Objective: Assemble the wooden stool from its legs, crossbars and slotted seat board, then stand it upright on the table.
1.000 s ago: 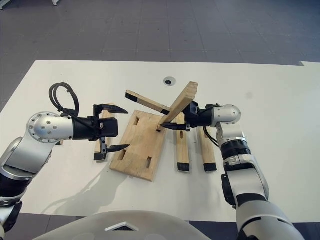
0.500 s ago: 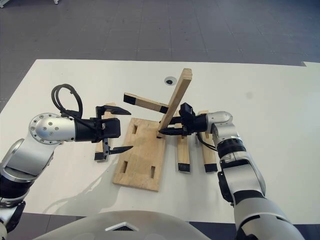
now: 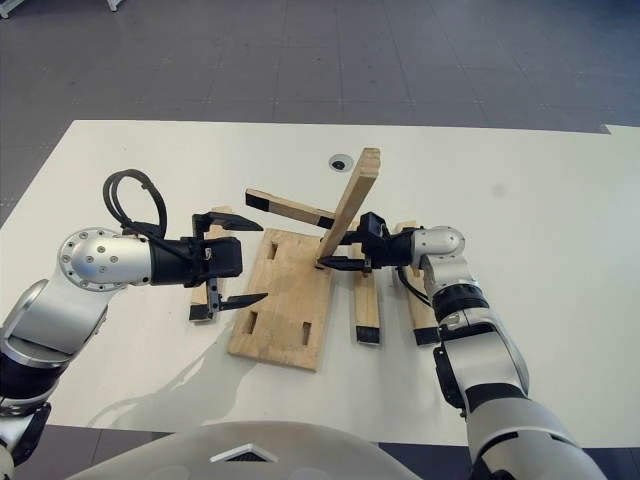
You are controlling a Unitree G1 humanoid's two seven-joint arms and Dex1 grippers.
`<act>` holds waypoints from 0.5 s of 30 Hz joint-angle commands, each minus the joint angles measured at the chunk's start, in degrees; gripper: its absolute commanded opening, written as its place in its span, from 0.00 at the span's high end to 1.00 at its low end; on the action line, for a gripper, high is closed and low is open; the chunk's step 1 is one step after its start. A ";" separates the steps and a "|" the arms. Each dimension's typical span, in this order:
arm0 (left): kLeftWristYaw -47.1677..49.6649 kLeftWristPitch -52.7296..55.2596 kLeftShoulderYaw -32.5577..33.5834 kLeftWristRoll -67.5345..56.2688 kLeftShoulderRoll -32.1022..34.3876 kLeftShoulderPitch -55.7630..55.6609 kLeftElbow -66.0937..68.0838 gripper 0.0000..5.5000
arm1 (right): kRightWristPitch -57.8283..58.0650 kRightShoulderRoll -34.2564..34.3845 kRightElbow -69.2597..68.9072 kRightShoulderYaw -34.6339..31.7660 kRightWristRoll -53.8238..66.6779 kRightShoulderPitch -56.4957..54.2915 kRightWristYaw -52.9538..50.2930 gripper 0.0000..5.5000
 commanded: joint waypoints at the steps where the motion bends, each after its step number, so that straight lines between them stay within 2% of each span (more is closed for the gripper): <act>1: 0.38 0.08 -0.27 -0.19 0.84 0.33 -0.19 0.00 | 8.10 -0.28 2.45 -0.91 -2.14 2.18 0.63 0.61; 8: 0.82 -0.20 -0.51 -0.01 0.74 0.51 0.01 0.00 | 10.55 0.04 -0.02 -3.02 -2.25 0.94 2.57 0.61; 12: 0.82 -0.35 -0.58 0.07 0.64 0.20 0.48 0.00 | 5.94 0.02 -2.15 -3.26 -4.00 0.22 1.46 0.47; 15: 1.03 -0.23 -0.59 0.18 0.59 0.35 0.43 0.00 | 3.44 -0.88 -2.98 -3.77 -5.22 -0.75 1.42 0.47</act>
